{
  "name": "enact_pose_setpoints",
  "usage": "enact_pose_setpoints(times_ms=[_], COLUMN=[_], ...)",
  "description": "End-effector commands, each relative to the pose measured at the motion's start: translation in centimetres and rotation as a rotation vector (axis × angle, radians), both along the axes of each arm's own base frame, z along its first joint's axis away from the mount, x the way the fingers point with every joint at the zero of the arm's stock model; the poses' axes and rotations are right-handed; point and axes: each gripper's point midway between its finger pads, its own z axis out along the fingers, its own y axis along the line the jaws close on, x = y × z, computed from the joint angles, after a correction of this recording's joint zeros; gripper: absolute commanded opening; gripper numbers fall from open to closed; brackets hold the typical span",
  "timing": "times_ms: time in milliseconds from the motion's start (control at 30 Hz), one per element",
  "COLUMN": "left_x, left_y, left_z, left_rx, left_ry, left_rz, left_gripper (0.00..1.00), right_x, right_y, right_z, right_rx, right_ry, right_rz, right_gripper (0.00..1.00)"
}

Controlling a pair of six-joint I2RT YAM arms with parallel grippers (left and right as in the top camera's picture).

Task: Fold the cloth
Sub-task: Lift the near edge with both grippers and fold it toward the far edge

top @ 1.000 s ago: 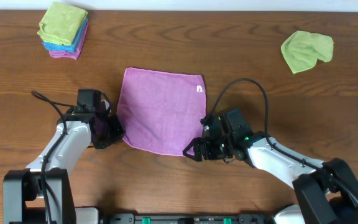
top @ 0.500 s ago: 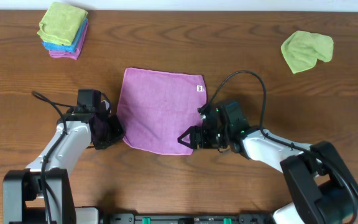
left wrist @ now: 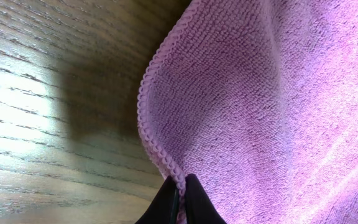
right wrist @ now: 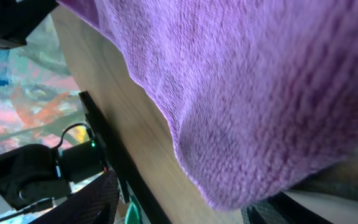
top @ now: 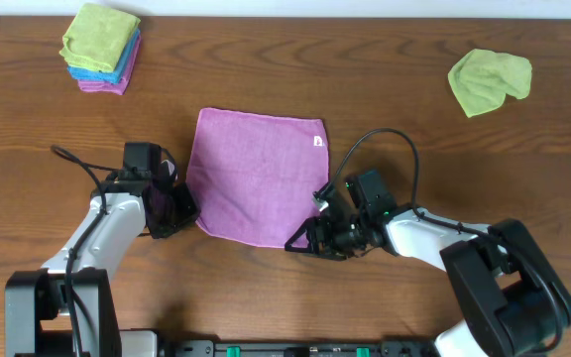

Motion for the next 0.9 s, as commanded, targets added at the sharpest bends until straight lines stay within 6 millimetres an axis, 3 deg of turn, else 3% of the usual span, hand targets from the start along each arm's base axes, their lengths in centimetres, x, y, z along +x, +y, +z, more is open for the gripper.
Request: enact_pose_setpoints(times_ms=[0,233,500,633,733,867], left_x=[0.8,0.8,0.9,1.0,1.0,1.0], left_y=[0.0,0.0,0.0,0.0,0.0,0.0], left_z=[0.6,0.6,0.6,0.6,0.6,0.6], left_rx=[-0.006,-0.006,-0.005,-0.005,-0.006,-0.005], left_ry=[-0.017,-0.017,-0.02,-0.025,-0.028,-0.028], left_rz=[0.004,0.004,0.004,0.004,0.004,0.004], left_gripper=[0.06,0.06,0.06,0.06,0.06,0.06], right_x=[-1.2,0.7,2.1,1.7,1.4,1.1], right_y=[-1.9,-3.4,-4.5,-4.1,-3.8,-3.8], right_z=[-3.2,-3.6,-4.2,-4.2,-4.2,-4.2], right_rx=[-0.147,-0.241,-0.328,-0.33,-0.33,-0.332], right_ry=[0.047,-0.025,-0.09,-0.087,-0.081,-0.065], right_rz=[-0.04,-0.11,-0.161,-0.15,-0.143,-0.142], right_gripper=[0.62,0.49,0.44,0.33,0.17,0.03])
